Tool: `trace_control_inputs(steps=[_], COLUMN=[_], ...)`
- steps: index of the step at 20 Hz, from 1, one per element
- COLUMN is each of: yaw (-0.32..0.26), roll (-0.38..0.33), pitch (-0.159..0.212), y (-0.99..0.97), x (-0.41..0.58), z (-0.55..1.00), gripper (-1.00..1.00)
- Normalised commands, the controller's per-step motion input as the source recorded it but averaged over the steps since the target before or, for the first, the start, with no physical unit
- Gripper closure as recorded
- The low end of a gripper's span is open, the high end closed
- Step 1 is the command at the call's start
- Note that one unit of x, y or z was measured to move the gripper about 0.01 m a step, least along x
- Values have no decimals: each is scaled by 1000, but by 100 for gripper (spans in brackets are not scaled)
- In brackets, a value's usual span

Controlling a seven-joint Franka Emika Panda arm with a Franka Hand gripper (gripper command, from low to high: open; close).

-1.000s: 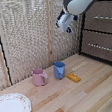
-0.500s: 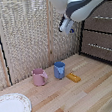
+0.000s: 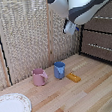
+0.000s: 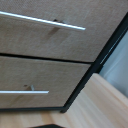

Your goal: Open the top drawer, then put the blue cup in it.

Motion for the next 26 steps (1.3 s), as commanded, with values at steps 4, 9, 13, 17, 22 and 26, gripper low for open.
trace_control_inputs(steps=[4, 9, 13, 17, 22, 26], yaw=[-143, -56, 36, 85, 111, 145], roll=[-221, -256, -300, -302, -278, -211], pitch=[12, 23, 0, -3, 0, 14], y=[-385, -398, -397, -396, -432, -456], x=[-17, 36, 24, 0, 0, -1], z=[-15, -15, 0, 0, -6, 0], gripper=[-100, -100, -100, -100, -100, -100])
